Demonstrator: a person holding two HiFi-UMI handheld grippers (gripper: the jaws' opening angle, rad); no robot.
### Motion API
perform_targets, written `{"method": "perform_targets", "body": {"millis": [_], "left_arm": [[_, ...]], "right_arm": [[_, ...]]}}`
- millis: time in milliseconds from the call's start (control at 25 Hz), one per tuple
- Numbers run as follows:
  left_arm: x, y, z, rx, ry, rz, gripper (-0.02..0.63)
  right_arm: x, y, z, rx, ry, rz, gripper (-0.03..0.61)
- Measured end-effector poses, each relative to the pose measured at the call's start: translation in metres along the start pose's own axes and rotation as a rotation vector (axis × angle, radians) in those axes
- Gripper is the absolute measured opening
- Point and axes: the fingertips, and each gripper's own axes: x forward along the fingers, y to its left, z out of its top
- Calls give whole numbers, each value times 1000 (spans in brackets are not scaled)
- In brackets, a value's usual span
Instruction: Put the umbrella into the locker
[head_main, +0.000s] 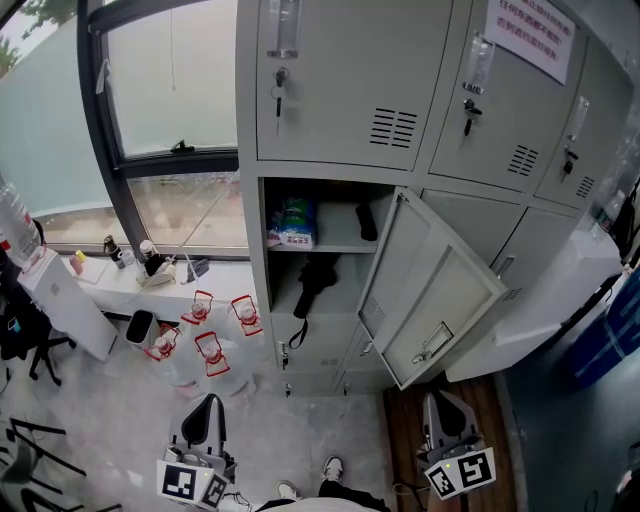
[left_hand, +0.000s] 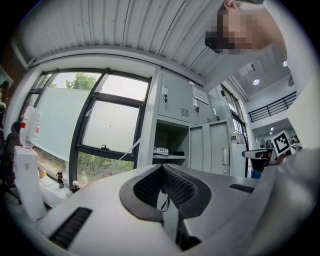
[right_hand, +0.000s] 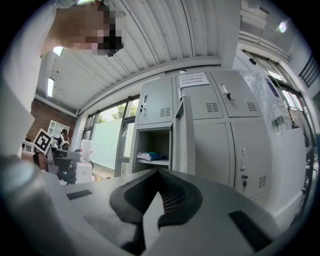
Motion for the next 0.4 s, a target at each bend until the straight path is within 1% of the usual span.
{"method": "perform_targets", "body": {"millis": [400], "left_arm": [[-7, 7, -4, -9, 3, -3, 21]], "right_arm": [[2, 13, 4, -16, -7, 8, 18]]}}
